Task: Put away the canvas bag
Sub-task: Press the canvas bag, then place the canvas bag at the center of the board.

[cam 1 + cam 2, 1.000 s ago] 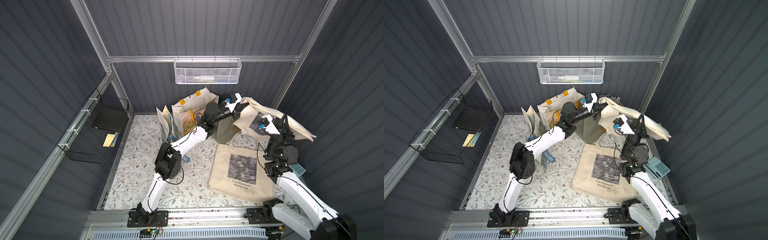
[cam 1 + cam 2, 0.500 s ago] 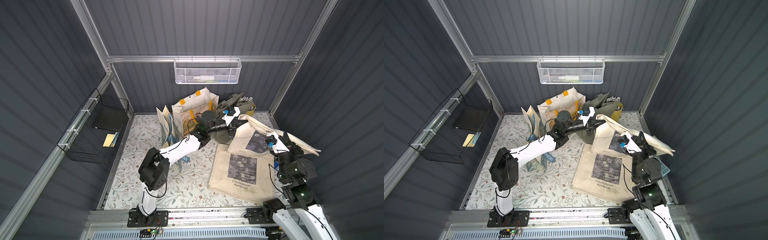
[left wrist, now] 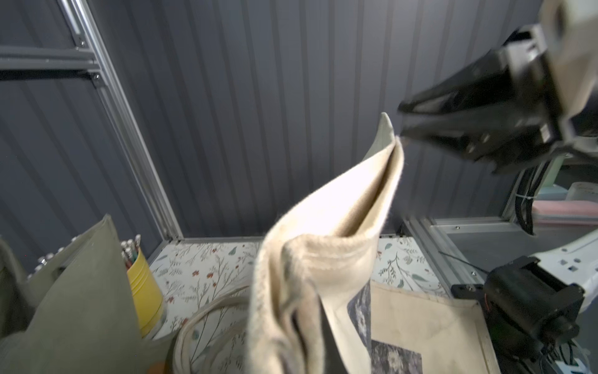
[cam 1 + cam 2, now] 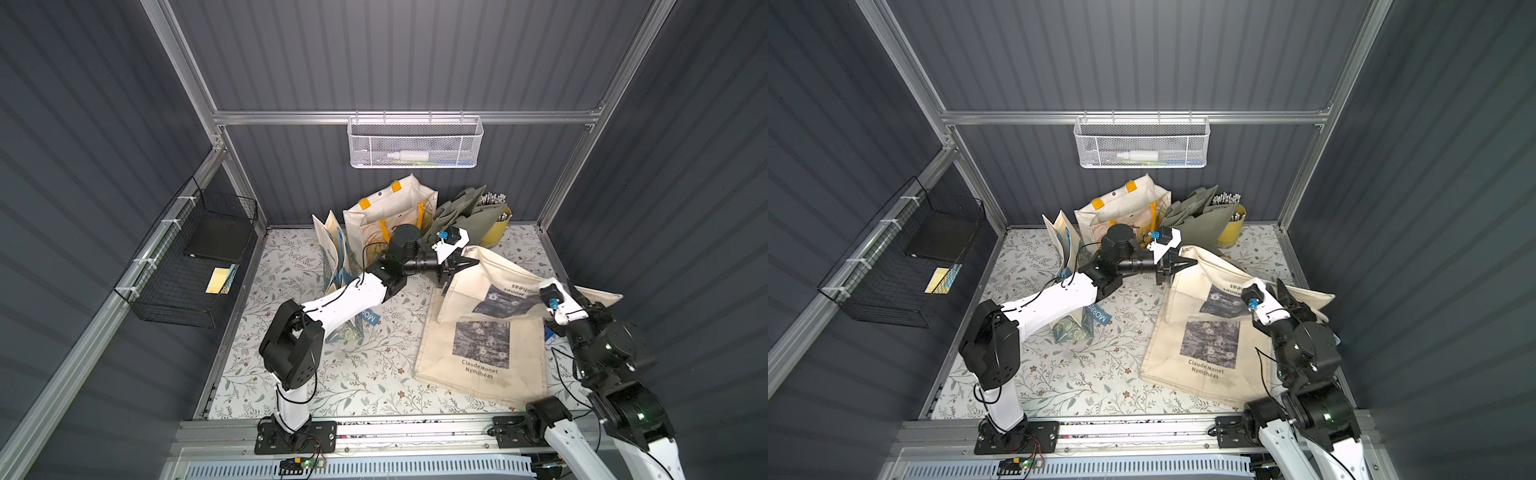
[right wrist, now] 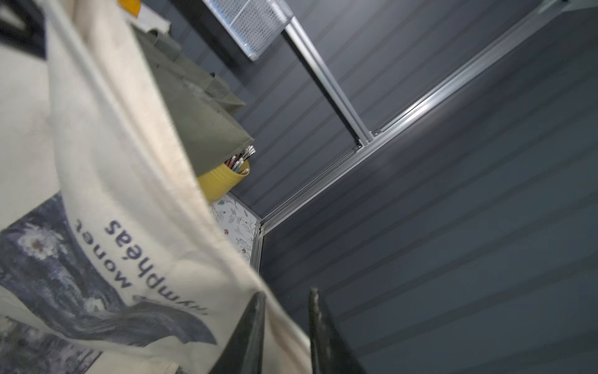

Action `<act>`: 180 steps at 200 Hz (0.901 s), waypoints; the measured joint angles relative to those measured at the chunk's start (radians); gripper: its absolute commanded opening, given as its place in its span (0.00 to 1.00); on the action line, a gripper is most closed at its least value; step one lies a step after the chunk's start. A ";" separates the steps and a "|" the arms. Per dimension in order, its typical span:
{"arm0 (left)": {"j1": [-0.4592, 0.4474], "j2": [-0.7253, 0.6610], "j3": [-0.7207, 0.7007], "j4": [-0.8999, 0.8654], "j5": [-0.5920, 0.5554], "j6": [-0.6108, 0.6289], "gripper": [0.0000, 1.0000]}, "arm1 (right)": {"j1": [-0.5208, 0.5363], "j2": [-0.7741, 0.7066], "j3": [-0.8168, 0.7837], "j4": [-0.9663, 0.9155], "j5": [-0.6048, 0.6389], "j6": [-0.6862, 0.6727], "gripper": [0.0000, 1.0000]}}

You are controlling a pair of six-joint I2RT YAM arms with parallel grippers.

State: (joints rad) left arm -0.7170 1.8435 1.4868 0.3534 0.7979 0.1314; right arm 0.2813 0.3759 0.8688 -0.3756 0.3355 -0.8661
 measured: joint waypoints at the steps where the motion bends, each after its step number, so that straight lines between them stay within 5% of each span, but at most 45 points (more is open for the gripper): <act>1: 0.002 -0.001 -0.002 -0.007 0.002 0.003 0.00 | 0.000 -0.002 0.003 0.002 0.000 -0.001 0.35; 55: 0.030 -0.040 -0.061 -0.357 0.082 0.173 0.00 | -0.001 0.057 0.219 0.064 0.044 0.125 0.39; 125: -0.032 -0.178 -0.176 -0.578 0.084 0.246 0.00 | -0.001 0.316 0.211 -0.011 0.076 0.184 0.39; 174: -0.090 -0.240 -0.288 -0.734 0.015 0.256 0.61 | -0.005 0.437 0.192 -0.069 0.077 0.217 0.40; 180: -0.097 -0.240 -0.290 -0.758 0.003 0.261 0.78 | -0.005 0.440 0.187 -0.070 0.076 0.221 0.40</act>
State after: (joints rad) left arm -0.8135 1.6032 1.1969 -0.4042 0.8009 0.3927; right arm 0.2764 0.8162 1.0561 -0.4458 0.4118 -0.6453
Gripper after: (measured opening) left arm 0.572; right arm 0.401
